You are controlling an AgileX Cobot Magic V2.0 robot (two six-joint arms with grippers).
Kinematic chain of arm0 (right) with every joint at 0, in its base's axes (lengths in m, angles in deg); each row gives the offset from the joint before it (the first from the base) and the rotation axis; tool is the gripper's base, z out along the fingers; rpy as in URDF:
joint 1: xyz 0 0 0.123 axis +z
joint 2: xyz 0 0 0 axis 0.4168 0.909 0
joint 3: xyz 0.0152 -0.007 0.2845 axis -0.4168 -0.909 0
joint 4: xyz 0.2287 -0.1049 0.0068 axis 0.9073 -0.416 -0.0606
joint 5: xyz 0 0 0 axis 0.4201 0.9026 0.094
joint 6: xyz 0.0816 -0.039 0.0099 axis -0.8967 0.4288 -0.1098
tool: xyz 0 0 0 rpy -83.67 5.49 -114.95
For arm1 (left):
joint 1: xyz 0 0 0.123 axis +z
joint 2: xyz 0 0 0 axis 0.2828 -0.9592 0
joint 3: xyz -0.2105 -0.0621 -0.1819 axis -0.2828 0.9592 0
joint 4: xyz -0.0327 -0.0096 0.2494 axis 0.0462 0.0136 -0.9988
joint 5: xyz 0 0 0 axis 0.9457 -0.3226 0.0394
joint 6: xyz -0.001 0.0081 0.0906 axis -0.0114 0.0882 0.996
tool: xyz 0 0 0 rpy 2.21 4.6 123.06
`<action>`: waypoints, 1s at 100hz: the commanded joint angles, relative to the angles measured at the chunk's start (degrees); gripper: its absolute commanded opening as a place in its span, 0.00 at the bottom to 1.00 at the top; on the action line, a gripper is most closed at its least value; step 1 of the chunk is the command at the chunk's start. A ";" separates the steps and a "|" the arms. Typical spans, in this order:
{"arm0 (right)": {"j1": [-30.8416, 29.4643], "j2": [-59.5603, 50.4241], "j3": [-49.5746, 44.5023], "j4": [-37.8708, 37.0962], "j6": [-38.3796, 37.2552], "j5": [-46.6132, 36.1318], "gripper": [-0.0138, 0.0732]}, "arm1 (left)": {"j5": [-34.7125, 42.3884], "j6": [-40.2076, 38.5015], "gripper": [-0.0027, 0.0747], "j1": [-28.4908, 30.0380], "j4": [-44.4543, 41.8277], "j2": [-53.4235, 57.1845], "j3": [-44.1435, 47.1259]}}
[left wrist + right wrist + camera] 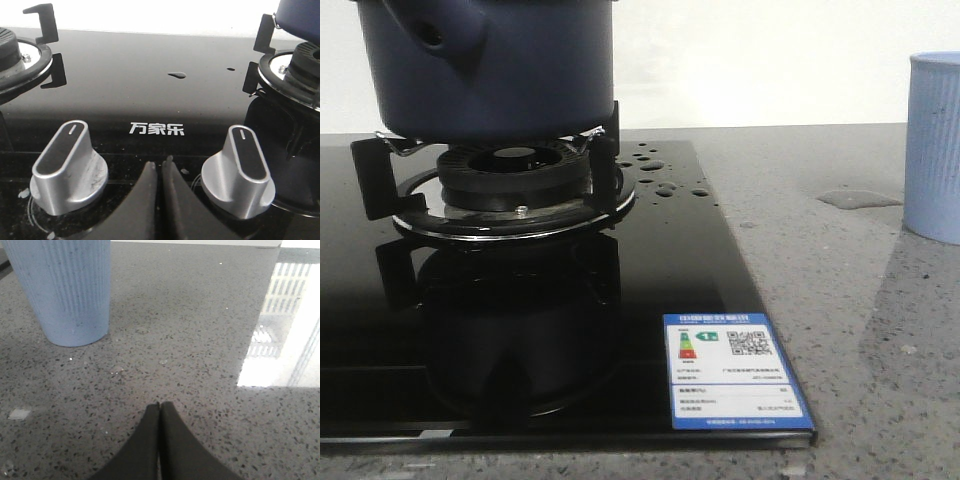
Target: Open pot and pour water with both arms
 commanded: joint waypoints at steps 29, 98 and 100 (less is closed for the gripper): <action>-0.41 -1.29 -0.34 0.09 0.60 -1.16 0.08 | 4.26 -0.67 0.01 0.10 0.45 1.56 2.34; -0.41 -1.29 -0.34 -0.51 0.60 -2.17 0.08 | 4.26 -0.67 0.01 0.10 0.45 1.56 2.34; -0.41 -1.29 -0.34 -1.04 0.60 -2.52 0.08 | 4.26 -0.67 0.01 0.10 0.45 1.56 2.34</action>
